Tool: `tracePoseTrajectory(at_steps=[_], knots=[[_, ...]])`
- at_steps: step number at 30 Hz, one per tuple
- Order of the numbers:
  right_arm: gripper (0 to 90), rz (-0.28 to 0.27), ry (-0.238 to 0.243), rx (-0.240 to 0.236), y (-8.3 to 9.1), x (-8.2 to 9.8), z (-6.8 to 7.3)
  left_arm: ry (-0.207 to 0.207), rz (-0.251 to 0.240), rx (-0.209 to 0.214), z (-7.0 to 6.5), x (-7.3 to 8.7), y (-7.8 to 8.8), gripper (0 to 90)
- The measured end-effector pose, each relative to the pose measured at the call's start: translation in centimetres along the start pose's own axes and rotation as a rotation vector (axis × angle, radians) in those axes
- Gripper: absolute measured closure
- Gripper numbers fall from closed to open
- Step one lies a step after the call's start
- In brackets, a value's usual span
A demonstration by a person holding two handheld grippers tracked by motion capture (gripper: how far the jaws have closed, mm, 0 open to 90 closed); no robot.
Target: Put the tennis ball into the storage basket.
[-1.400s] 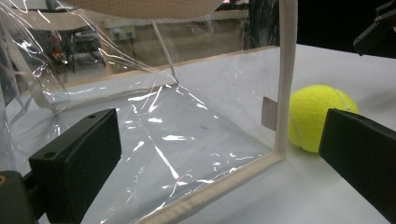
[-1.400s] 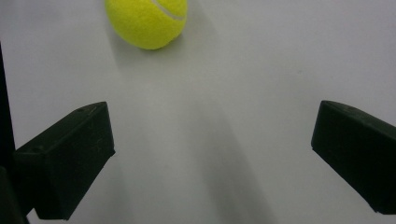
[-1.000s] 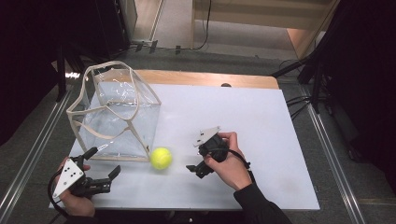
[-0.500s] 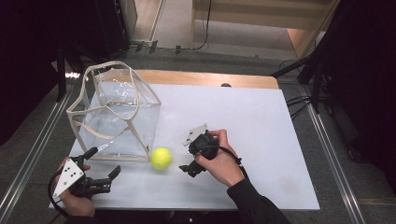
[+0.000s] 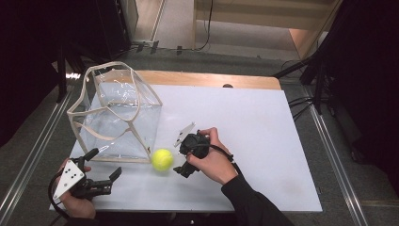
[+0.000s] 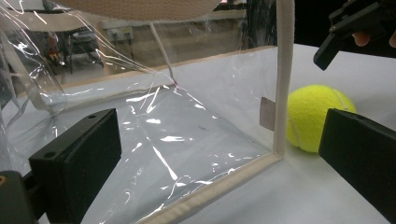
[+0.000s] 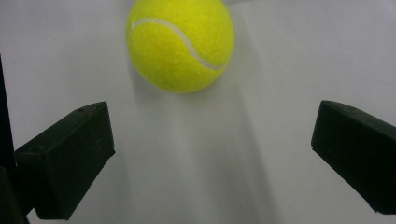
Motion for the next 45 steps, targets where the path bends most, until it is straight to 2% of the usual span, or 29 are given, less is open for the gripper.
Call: tracePoseTrajectory(at_steps=[8, 10, 11, 16, 22, 29, 30, 35, 45], knots=[[0.0, 0.023, 0.009, -0.017, -1.1, -1.1, 0.4, 0.002, -0.001, 0.002, 0.0, 0.0, 0.0, 0.0], [0.0, 0.021, 0.027, -0.025, -1.4, -1.3, 0.3, 0.002, -0.002, 0.0, 0.0, 0.0, 0.0, 0.0], [0.0, 0.023, 0.01, -0.023, -1.5, -1.4, 0.5, 0.002, -0.002, 0.0, 0.0, 0.0, 0.0, 0.0], [0.0, 0.031, 0.034, -0.034, -2.2, -2.0, 0.7, 0.001, -0.001, 0.0, 0.0, 0.0, 0.0, 0.0], [0.0, 0.048, 0.031, -0.039, -2.9, -2.7, 1.0, 0.002, -0.004, 0.003, 0.1, 0.0, 0.0, 0.0], [0.0, 0.059, 0.055, -0.054, -4.1, -3.5, 1.4, 0.007, -0.004, 0.0, 0.1, 0.0, 0.1, 0.0], [0.0, 0.062, 0.045, -0.056, -4.2, -3.5, 1.5, 0.01, -0.006, 0.001, 0.1, 0.0, 0.1, 0.0], [0.0, 0.065, 0.06, -0.057, -4.9, -3.8, 1.7, 0.011, -0.007, 0.002, 0.1, -0.1, 0.1, 0.0], [0.0, 0.071, 0.05, -0.057, -5.9, -4.1, 2.0, 0.011, -0.007, 0.002, 0.1, -0.1, 0.1, 0.0]])
Point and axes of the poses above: each handheld gripper's, and its own axes: y roughly backward along the jaws, x roughly out of its underside, z roughly to its left, the point moved 5 cm from there along -y, roughly forward along the jaws, and after that the axes turned 3 degrees about y, right-handed, at the moved point
